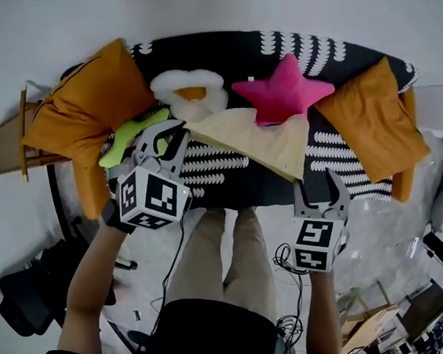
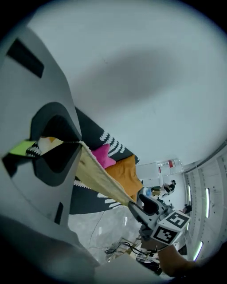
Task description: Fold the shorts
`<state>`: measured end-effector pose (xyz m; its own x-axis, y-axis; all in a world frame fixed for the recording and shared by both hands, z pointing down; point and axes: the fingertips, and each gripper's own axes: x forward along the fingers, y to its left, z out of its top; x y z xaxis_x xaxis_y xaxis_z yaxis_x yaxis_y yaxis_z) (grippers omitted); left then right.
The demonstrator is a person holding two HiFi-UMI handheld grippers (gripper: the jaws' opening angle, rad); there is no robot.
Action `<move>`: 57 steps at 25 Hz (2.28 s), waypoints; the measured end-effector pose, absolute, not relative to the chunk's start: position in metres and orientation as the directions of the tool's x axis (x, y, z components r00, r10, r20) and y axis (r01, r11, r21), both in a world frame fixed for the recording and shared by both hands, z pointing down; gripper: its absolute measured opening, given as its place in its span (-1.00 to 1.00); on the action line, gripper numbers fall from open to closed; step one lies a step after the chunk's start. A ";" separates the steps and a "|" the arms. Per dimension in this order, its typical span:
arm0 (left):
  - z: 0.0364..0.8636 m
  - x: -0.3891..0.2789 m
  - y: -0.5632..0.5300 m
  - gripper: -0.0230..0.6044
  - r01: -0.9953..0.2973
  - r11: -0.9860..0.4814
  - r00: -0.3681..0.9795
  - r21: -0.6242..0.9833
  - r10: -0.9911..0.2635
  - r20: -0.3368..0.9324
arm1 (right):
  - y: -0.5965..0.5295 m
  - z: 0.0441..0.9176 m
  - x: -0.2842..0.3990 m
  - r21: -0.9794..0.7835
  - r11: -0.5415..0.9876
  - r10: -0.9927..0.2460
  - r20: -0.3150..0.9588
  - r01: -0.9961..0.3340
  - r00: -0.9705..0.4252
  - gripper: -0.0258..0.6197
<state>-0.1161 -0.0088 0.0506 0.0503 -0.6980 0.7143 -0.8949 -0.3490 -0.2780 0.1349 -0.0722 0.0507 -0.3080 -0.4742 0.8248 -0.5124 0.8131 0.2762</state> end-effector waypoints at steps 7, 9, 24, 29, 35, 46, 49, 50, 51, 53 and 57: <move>0.278 -0.111 0.092 -0.83 -0.930 -0.301 -0.005 -0.210 -0.562 0.827 | 0.054 0.285 0.143 0.139 0.906 -0.234 0.952 -0.399 -0.200 -0.06; 0.352 -0.112 0.130 -0.83 -0.943 -0.275 -0.028 -0.188 -0.497 0.867 | 0.094 0.356 0.141 0.072 0.919 -0.146 0.976 -0.388 -0.164 -0.06; 0.498 -0.111 0.292 0.10 -0.999 0.031 0.015 0.028 -0.350 0.937 | 0.188 0.454 0.121 -0.093 0.991 0.109 0.980 0.098 -0.164 0.43; 0.497 0.006 0.255 -0.01 -0.980 0.002 0.181 0.199 -0.409 0.894 | 0.030 0.467 0.192 0.115 0.953 -0.079 0.988 0.280 -0.134 0.24; 0.528 0.101 0.205 -0.07 -0.992 0.051 0.085 0.114 -0.395 0.915 | -0.080 0.492 0.247 0.251 0.683 -0.188 0.968 0.686 -0.167 -0.01; 0.568 0.133 0.182 -0.85 -0.970 0.237 -0.117 -0.052 -0.268 0.956 | -0.099 0.540 0.230 0.394 0.254 -0.060 0.918 0.884 -0.392 -0.72; 0.562 0.135 0.184 -0.87 -0.970 0.233 -0.125 -0.062 -0.265 0.956 | -0.123 0.543 0.227 0.403 0.282 -0.089 0.914 0.871 -0.395 -0.78; 0.558 0.137 0.186 -0.87 -0.970 0.234 -0.126 -0.062 -0.268 0.955 | -0.128 0.541 0.227 0.405 0.289 -0.086 0.914 0.868 -0.397 -0.78; 0.554 0.139 0.187 -0.87 -0.971 0.230 -0.130 -0.067 -0.271 0.954 | -0.132 0.539 0.227 0.403 0.291 -0.085 0.914 0.867 -0.397 -0.76; 0.546 0.140 0.183 -0.87 -0.975 0.198 -0.157 -0.103 -0.279 0.947 | -0.140 0.533 0.229 0.393 0.277 -0.096 0.919 0.877 -0.382 -0.69; 0.549 0.135 0.181 -0.57 -0.964 0.050 -0.265 -0.261 -0.245 0.932 | -0.143 0.537 0.239 0.361 0.249 -0.105 0.933 0.899 -0.345 -0.49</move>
<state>0.1354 0.1814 0.5488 -0.2653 -0.2451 0.9325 -0.9640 0.0502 -0.2611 0.2393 -0.1434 0.5373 -0.3452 -0.1048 0.9327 0.8987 0.2493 0.3607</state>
